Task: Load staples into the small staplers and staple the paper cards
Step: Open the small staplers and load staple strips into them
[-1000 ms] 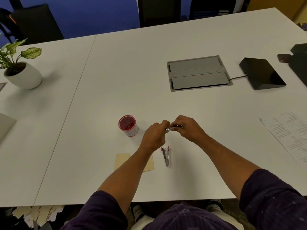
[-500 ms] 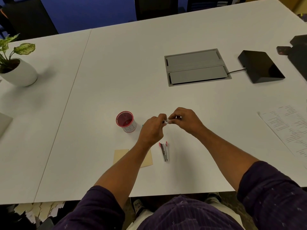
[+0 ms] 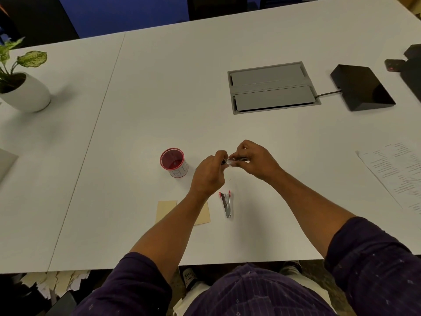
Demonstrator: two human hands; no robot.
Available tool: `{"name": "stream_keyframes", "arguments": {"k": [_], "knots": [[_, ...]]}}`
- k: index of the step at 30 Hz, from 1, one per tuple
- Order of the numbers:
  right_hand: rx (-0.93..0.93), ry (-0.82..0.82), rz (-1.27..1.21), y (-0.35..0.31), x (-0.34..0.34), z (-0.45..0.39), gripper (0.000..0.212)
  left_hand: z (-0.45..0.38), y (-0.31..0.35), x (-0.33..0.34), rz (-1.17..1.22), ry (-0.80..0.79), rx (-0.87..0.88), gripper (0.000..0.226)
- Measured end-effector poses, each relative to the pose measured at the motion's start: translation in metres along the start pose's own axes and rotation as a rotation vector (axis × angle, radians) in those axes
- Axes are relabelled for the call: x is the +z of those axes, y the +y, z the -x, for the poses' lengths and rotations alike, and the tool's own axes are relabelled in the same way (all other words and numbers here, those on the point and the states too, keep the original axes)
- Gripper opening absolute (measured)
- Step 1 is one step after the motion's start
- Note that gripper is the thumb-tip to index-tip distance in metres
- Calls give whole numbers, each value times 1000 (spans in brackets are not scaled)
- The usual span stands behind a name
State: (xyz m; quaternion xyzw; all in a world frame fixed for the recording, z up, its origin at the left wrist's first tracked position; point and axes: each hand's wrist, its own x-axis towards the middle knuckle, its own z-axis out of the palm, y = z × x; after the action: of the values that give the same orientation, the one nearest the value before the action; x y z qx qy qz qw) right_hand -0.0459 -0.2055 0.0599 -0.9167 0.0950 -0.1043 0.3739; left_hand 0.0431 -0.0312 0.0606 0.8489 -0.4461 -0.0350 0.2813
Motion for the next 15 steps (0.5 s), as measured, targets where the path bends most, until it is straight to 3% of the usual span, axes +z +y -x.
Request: {"name": "stream_keyframes", "arguments": {"k": [7,11,15], "knots": [[35,170,26,12,4,8,40,1,2,-1,52,21,-52,26],[89,191,6,17,2,8,33,0,2,0,-25,-6,0,20],[153,150,-48,21,4,11,29,2,2,1,-82,8,64,28]]}}
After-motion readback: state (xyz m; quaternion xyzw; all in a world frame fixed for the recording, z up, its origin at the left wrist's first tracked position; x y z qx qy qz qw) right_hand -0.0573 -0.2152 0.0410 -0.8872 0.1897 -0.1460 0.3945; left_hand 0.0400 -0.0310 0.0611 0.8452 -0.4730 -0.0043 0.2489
